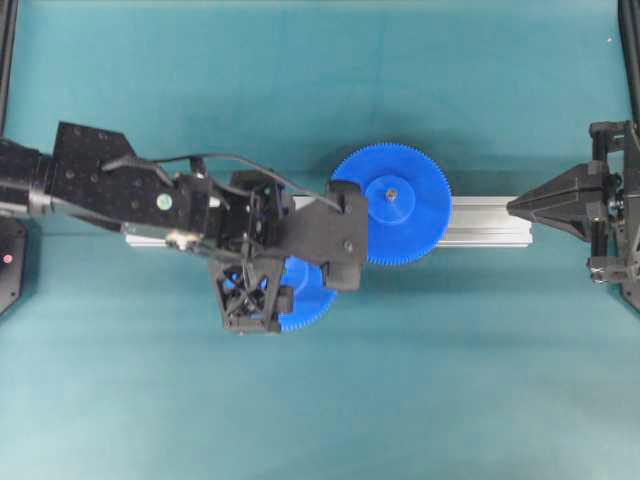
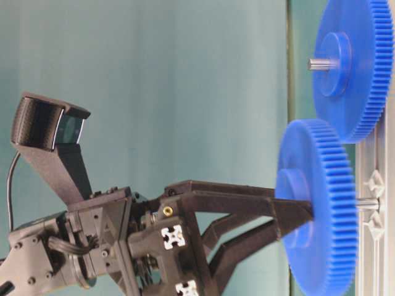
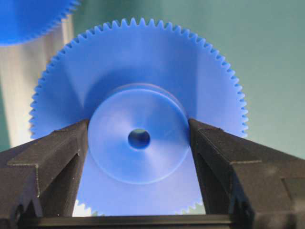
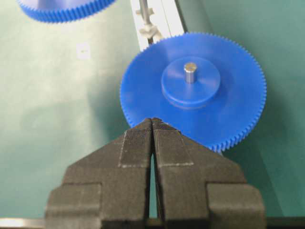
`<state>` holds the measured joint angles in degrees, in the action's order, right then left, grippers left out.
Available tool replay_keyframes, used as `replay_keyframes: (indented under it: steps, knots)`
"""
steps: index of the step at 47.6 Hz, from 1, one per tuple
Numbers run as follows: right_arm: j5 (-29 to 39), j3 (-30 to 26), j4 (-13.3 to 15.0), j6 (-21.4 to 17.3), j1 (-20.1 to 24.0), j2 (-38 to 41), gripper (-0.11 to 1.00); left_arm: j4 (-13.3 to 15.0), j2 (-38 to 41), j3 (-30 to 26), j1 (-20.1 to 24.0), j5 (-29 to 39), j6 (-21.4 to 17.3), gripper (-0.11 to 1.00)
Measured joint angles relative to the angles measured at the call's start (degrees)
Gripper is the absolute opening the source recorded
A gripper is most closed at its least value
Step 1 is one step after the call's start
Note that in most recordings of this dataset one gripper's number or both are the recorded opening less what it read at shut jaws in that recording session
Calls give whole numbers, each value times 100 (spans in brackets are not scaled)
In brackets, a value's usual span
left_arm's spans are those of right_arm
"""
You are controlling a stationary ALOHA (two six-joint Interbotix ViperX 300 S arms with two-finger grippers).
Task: Insert the small gear onto the shaft.
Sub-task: 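Lift the small gear and carry it toward the empty left shaft, then align the small gear's bore with the left shaft tip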
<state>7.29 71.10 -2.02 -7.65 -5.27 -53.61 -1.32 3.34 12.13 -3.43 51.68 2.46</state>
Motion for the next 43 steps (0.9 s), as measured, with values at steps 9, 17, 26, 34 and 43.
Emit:
replay_keyframes:
  steps: [9,17,26,34,43]
  knots:
    - [-9,0,0,0,-9,-79,2,-18,-123,0,176,123,-246,69]
    - [0,0,0,-9,-9,-185,2,-18,-141,0,281,176,-352,69]
    - [9,18,0,0,0,-237,2,-18,-141,0,519,176,-510,69]
    - [9,35,0,0,-9,-237,2,-18,-141,26,633,176,-589,69]
    - [9,35,0,-9,-9,-237,2,-18,-132,114,650,149,-589,69]
